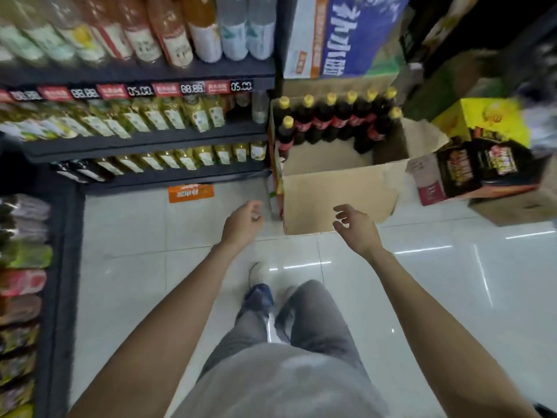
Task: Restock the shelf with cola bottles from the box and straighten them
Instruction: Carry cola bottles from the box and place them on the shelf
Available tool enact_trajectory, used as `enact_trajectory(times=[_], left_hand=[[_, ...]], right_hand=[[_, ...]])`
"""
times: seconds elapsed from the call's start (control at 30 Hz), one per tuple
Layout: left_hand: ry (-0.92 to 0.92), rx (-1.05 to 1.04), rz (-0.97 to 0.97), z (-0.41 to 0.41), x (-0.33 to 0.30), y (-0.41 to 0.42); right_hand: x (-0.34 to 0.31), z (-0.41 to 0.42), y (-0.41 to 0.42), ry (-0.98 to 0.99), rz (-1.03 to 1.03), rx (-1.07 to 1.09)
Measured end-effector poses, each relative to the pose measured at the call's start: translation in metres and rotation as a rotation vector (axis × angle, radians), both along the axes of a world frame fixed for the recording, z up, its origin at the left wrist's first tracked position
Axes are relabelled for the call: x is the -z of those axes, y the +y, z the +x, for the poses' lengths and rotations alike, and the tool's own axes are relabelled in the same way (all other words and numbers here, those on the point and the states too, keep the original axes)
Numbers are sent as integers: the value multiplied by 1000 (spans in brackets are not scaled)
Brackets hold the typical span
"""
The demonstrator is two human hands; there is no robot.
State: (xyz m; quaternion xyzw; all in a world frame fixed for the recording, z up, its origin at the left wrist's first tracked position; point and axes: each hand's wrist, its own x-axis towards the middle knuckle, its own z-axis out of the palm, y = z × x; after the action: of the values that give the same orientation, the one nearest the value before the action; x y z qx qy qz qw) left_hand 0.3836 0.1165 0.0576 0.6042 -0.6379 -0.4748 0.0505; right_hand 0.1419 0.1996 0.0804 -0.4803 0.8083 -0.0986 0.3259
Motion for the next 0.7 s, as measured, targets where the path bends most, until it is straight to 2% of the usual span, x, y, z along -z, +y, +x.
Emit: enact_trajectory(times=[0.27,0.33,0.4,0.5,0.6,0.7], left_hand=[[155,-14,-16,-192,7,-101],[157,-56,1,-237,17,-123],[145,-90,36,-278,31,-141],[103,-88,13,-327,58,-167],[44,-107,-64,-364,85,-189],[66,-178,-126,-402,105,-203]], right_hand=[[31,-182,-119,9,-185,243],[45,-220,-144,21,-154,267],[64,-253,-165,124,-98,188],[93,-288,-197,324,-18,-43],[117,-310,-220,352,24,-170],[133,-319,-233,362,-38,-215]])
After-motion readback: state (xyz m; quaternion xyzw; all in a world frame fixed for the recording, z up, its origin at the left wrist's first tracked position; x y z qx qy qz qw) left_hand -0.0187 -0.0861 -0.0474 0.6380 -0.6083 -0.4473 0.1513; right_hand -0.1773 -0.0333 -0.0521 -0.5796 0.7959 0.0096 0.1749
